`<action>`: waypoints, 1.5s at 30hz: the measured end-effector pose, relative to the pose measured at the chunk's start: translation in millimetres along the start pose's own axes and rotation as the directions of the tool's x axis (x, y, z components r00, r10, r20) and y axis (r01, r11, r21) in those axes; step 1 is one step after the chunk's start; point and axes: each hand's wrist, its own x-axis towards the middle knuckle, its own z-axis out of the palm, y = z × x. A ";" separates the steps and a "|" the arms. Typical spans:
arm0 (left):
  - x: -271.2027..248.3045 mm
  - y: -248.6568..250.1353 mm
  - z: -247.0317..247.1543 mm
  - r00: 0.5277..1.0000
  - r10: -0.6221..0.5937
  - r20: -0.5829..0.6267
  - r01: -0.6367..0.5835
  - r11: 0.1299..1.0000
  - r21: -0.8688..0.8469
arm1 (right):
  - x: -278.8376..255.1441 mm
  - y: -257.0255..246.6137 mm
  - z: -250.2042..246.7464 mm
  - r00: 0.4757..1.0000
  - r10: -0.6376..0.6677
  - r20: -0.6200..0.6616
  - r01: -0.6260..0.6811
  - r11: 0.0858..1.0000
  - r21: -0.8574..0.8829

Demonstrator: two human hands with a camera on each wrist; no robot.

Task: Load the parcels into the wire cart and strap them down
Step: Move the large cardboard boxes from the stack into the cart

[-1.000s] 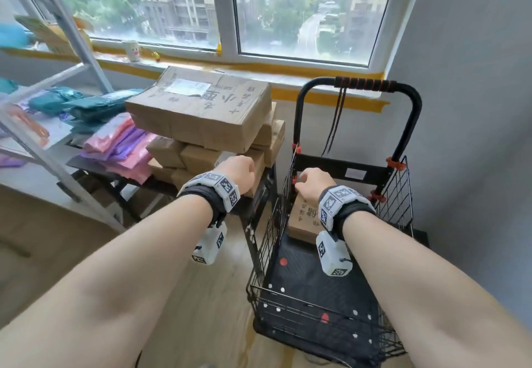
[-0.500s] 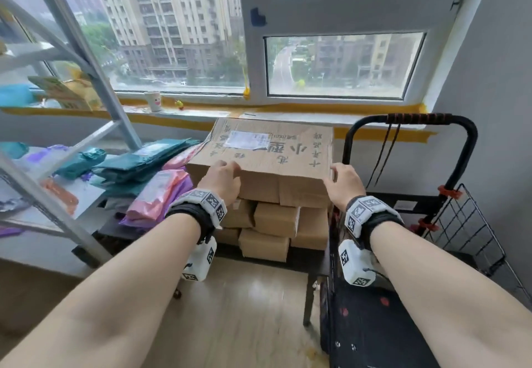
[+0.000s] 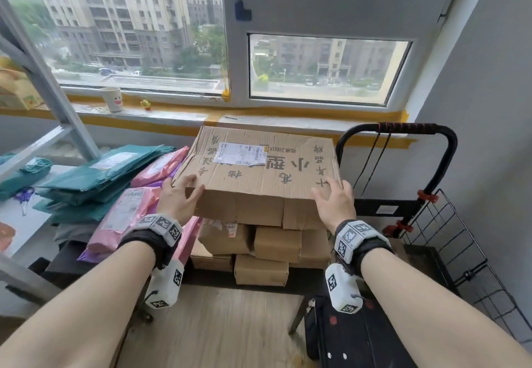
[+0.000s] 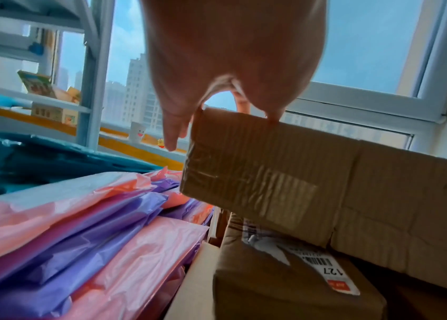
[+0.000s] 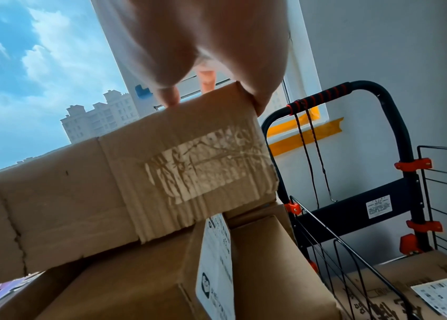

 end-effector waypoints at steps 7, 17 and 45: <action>14.8 5.6 -9.9 0.999 -0.039 -0.013 0.036 0.986 -0.164 | 1.2 -4.6 2.0 0.999 0.034 -0.035 -0.033 0.999 0.014; -15.4 7.2 -29.4 0.994 0.021 -0.104 -0.043 0.977 -0.209 | -33.0 -10.5 -30.1 1.000 0.021 -0.023 -0.015 0.970 0.241; -183.5 248.8 134.5 0.984 0.174 -0.047 -0.180 0.949 -0.259 | -56.1 233.8 -276.9 0.984 0.153 -0.089 -0.114 0.933 0.341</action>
